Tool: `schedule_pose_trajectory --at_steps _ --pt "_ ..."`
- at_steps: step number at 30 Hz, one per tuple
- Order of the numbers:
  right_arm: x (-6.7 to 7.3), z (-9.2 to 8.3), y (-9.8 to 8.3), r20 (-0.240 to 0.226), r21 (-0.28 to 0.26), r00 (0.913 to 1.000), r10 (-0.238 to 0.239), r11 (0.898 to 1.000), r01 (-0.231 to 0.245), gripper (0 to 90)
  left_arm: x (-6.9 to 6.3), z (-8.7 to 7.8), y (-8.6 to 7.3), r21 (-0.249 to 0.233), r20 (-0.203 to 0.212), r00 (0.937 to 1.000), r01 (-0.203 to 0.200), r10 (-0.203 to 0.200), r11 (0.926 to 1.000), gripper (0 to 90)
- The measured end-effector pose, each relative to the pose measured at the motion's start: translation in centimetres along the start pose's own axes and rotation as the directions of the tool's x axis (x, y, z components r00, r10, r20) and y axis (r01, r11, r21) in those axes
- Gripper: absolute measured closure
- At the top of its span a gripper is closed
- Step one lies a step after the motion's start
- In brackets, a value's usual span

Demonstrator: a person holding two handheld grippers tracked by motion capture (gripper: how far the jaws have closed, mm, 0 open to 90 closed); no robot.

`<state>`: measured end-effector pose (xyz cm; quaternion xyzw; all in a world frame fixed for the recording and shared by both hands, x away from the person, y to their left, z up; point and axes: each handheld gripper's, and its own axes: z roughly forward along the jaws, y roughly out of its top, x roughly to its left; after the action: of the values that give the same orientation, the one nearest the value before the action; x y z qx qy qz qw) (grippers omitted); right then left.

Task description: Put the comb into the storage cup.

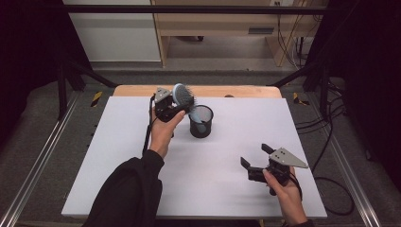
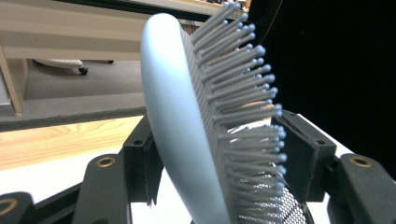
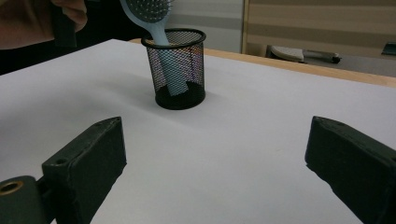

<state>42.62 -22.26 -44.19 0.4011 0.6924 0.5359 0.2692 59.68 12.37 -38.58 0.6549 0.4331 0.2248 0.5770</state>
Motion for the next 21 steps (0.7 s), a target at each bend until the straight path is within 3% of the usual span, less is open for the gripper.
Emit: schedule_pose_trajectory --at_steps 10,15,21 --pt "0.24 0.14 0.01 -0.007 0.005 0.9999 -0.008 1.000 0.008 5.4 0.16 0.10 -0.50 0.025 0.003 1.0000 0.002 -0.002 0.9997 30.4" --pt "0.09 0.01 -0.03 -0.005 0.000 1.0000 -0.002 1.000 0.002 5.4 -0.08 -0.06 -0.37 0.015 0.006 1.0000 -0.001 0.001 0.9999 26.4" --pt "0.10 0.14 0.02 -0.011 0.003 0.9999 -0.002 1.000 0.002 5.3 -0.21 -0.23 -0.35 0.029 0.003 1.0000 0.001 -0.001 0.9996 12.9"
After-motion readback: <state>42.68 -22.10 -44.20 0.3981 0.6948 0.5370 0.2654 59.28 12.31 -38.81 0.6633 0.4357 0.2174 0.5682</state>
